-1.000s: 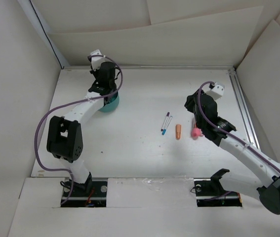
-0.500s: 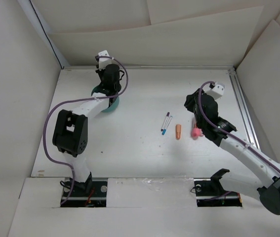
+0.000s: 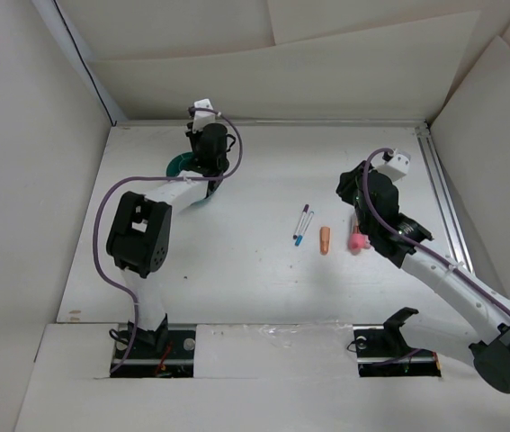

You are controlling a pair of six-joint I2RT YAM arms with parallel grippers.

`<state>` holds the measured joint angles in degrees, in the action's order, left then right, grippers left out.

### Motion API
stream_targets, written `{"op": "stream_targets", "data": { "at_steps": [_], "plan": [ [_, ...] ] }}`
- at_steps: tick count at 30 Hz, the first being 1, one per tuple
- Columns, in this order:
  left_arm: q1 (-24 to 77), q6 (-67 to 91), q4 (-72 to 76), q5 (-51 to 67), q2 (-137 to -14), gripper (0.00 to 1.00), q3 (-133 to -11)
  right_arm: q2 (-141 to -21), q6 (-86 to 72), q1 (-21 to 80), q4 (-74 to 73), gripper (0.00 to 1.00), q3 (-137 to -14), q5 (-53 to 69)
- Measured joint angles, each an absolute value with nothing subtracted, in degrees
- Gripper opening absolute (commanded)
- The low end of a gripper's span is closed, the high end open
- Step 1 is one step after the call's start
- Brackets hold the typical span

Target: Sort the stationery into containers

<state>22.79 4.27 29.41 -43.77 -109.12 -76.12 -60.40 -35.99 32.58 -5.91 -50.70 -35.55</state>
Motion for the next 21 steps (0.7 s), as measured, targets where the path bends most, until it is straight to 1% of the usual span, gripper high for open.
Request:
{"op": "stream_targets", "data": {
  "at_steps": [11,14,16,17,19,21],
  "plan": [
    [23.8,3.1,33.8,-44.3,-110.3,0.00,-74.1,-60.4,-36.0,32.6,-5.9,0.34,-50.7,-35.6],
    [24.3,2.7,34.2,-44.6,-111.7,0.03,-73.8,-60.4,-35.9,32.6,-5.9,0.34,-50.7,-35.6],
    [24.6,2.5,34.2,-44.6,-112.5,0.11,-73.8,-60.4,-35.8,32.6,-5.9,0.34,-50.7,-35.6],
    [24.7,2.4,34.2,-44.8,-112.7,0.21,-73.8,-60.4,-35.8,32.6,-5.9,0.34,-50.7,-35.6],
    [24.7,2.1,34.2,-45.1,-112.8,0.30,-73.6,-60.4,-35.8,32.6,-5.9,0.34,-50.7,-35.6],
    [24.7,2.0,34.5,-45.3,-112.8,0.42,-73.6,-60.4,-35.8,32.6,-5.9,0.34,-50.7,-35.6]
  ]
}}
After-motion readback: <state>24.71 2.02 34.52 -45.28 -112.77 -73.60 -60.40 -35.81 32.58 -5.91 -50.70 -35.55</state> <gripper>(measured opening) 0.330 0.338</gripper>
